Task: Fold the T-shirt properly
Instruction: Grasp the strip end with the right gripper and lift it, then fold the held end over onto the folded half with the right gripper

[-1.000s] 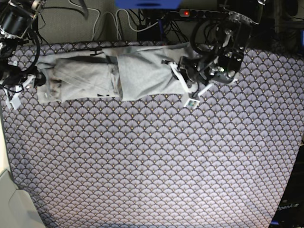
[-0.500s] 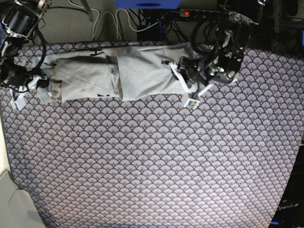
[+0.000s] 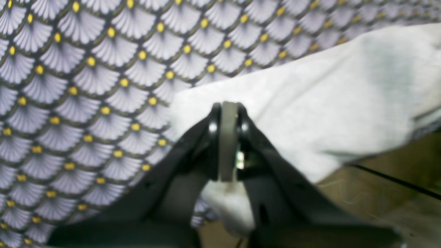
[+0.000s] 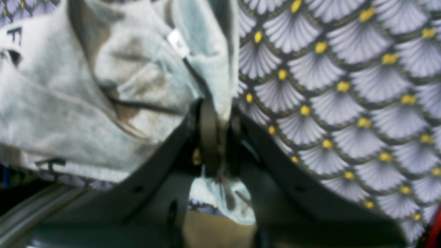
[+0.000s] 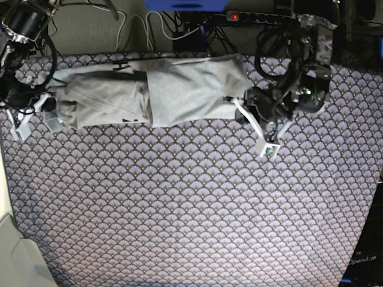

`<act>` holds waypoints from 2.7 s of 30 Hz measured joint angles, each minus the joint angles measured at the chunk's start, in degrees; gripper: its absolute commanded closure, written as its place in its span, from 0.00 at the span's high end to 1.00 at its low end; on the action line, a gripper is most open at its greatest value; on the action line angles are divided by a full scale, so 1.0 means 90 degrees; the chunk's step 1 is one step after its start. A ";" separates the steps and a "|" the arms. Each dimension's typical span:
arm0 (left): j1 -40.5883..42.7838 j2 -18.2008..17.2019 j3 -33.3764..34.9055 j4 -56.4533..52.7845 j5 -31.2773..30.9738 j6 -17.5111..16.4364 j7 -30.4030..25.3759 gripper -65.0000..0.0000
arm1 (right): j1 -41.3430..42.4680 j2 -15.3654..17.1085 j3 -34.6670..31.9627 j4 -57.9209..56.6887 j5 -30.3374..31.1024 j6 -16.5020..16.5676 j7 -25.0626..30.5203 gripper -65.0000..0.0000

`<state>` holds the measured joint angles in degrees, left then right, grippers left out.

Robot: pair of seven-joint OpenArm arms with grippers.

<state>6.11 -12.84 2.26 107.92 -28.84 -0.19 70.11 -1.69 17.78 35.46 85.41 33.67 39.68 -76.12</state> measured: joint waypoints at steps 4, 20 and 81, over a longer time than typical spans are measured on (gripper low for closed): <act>0.0092 -0.0148 -0.0131 -0.0226 -0.0160 -0.0002 0.0522 0.00 | -0.0124 -0.0114 -0.0005 0.0486 -0.0027 0.0000 -0.0080 0.00; -0.0236 -0.0500 0.0483 -0.1700 -0.0109 0.0024 0.0374 0.00 | -0.1020 -0.0605 -0.1333 0.3053 -0.0024 0.0000 -0.0136 0.00; 0.0765 -0.1239 -0.2361 -0.0831 -0.0185 -0.0005 0.0784 0.00 | -0.0032 -0.2914 -0.4964 0.1707 -0.0039 -0.0002 0.0437 0.00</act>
<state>12.99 -23.99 -18.98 100.44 -30.50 -0.23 77.17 -1.98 -8.45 -9.21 100.77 33.32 39.66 -72.18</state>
